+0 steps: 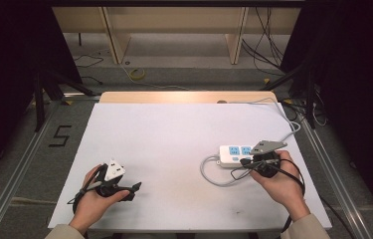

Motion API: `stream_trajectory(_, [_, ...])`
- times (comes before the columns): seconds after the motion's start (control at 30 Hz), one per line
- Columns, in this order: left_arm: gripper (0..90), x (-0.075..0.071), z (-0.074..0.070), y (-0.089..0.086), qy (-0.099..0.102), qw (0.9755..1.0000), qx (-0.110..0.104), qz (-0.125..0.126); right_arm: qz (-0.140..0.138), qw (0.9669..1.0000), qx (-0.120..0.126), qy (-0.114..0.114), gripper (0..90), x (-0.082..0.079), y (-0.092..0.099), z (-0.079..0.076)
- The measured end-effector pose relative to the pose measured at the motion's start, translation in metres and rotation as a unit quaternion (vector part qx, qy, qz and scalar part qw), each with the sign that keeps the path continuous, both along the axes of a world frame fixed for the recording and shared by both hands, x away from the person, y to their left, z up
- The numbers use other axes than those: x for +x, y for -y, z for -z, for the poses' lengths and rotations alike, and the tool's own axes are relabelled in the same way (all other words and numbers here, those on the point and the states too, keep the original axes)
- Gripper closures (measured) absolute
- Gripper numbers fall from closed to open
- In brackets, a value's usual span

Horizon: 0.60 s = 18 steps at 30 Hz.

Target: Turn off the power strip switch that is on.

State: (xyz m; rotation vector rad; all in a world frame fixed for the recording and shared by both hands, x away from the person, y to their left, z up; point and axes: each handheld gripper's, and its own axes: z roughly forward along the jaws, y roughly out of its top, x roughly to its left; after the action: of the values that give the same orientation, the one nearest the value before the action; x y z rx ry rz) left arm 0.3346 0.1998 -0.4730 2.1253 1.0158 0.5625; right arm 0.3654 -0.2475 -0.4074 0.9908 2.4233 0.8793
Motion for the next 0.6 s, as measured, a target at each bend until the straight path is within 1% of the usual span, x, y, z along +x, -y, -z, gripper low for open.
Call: stream_trajectory(0.6, [15.5,0.000,0.000,0.000,0.004,1.0000,0.005,0.002,0.009,0.9997,-0.012,-0.017,90.0,0.013,-0.001,-0.003])
